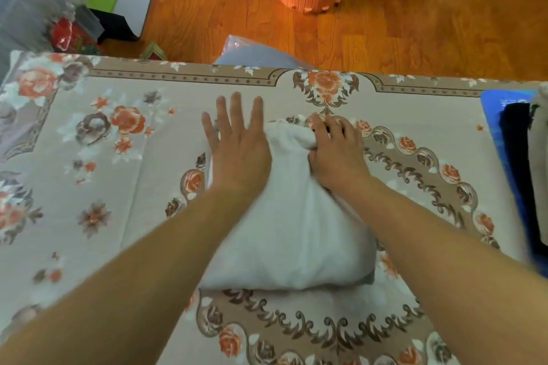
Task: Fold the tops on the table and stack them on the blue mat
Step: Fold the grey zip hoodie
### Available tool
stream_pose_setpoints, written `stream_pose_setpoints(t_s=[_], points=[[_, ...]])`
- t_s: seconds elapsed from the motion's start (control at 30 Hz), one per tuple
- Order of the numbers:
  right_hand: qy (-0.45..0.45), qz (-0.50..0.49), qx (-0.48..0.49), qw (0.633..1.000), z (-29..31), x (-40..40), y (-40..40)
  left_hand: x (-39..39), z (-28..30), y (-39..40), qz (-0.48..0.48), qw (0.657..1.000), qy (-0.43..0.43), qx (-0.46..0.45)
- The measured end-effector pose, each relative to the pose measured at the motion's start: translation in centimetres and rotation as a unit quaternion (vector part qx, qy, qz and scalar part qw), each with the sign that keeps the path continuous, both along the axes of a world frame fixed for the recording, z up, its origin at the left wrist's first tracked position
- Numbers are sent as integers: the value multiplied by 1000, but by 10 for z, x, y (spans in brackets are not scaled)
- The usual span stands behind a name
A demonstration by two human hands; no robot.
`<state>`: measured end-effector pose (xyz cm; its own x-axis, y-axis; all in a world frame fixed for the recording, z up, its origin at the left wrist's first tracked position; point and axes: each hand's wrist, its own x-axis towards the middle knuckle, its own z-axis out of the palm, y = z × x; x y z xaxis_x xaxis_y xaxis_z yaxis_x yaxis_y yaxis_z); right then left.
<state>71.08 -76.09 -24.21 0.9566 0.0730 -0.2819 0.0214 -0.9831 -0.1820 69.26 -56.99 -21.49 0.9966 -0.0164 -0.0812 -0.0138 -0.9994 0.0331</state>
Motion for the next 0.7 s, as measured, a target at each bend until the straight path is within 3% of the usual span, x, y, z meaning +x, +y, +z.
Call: stream_pose_setpoints(t_s=[0.07,0.13,0.23,0.3,0.37,0.43,0.53,0.6,0.67,0.7], points=[[-10,-4,-12,1000,-5,-2,0,-38,1,-15,-64,995,-55,-59],[5,-1,-36,999,6,2,-1,-66,-6,-19,-110,992,2,-61],[-87,-12,-72,994,31,-16,15,-60,-26,-10,-53,995,80,-30],[-150,23,-36,988,44,-47,37,-48,-33,-9,-36,993,106,-26],[-114,45,-24,992,37,-69,42,-46,-34,-11,-37,992,121,-26],[-30,-5,-31,999,20,-70,26,-48,-32,-10,-36,992,105,-53],[-11,-66,-14,998,2,-67,5,-41,-17,0,28,990,23,-138],[-16,-59,-12,998,1,-70,7,-21,-3,16,162,959,-30,-229],[-17,-58,-9,998,4,-71,9,8,6,34,266,896,42,-354],[-15,-62,-6,998,5,-70,9,22,11,44,275,876,96,-385]])
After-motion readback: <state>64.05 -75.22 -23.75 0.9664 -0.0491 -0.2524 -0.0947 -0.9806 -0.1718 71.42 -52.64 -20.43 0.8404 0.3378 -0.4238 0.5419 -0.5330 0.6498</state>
